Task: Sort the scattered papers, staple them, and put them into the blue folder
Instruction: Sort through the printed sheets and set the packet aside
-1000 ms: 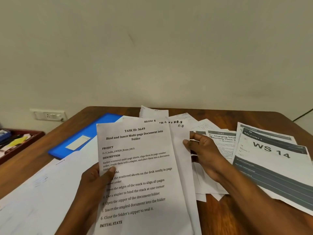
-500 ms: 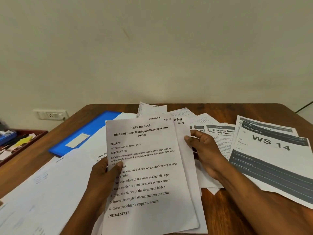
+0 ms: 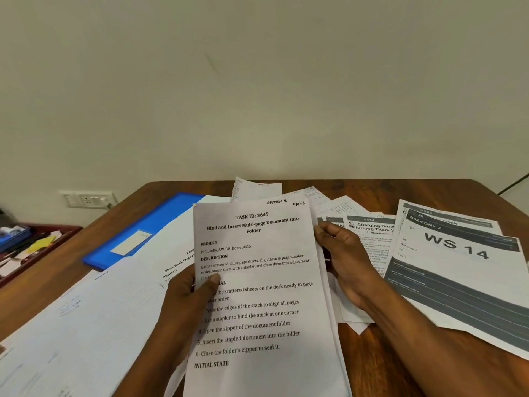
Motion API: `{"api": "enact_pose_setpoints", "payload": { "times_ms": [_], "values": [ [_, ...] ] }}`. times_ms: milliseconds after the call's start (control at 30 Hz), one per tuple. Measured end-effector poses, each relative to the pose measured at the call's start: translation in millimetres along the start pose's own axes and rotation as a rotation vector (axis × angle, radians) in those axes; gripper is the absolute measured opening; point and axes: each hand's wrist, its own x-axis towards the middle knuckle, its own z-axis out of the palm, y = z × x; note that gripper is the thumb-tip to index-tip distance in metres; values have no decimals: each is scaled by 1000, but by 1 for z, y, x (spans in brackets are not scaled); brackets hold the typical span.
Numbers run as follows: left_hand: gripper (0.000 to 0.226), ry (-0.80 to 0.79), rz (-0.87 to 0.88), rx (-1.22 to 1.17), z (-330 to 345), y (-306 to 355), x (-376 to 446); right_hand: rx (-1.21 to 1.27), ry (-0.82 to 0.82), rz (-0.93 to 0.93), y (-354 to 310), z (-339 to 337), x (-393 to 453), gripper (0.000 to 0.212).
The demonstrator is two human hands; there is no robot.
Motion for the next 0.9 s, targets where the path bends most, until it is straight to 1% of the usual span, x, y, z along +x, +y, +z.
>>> {"api": "enact_pose_setpoints", "payload": {
  "times_ms": [167,267,400,467,533,567,667,700,767,833,900],
  "values": [
    [15,0,23,9,3,-1,3,8,25,-11,-2,3,-3,25],
    [15,3,19,-19,7,0,3,3,30,-24,-3,4,-6,31],
    [15,6,59,2,10,4,3,-7,25,-29,-4,6,-7,37],
    [16,18,84,9,11,5,2,-11,-4,-44,-5,7,-8,32],
    [16,27,117,30,13,7,0,-7,-52,-69,-4,8,-9,20],
    [16,35,136,43,13,8,-1,-19,-72,-81,-2,9,-9,18],
    [19,34,182,49,17,10,-5,-105,-80,-114,7,11,-9,28],
    [23,40,207,64,18,11,-6,-133,-66,-123,9,12,-9,29],
    [45,58,239,125,17,10,-5,-169,-30,-123,10,15,-10,31],
    [67,63,201,91,17,6,-3,-197,-2,-122,10,15,-10,29],
    [72,91,128,39,21,4,0,-221,8,-129,10,16,-10,28]
  ]
}}
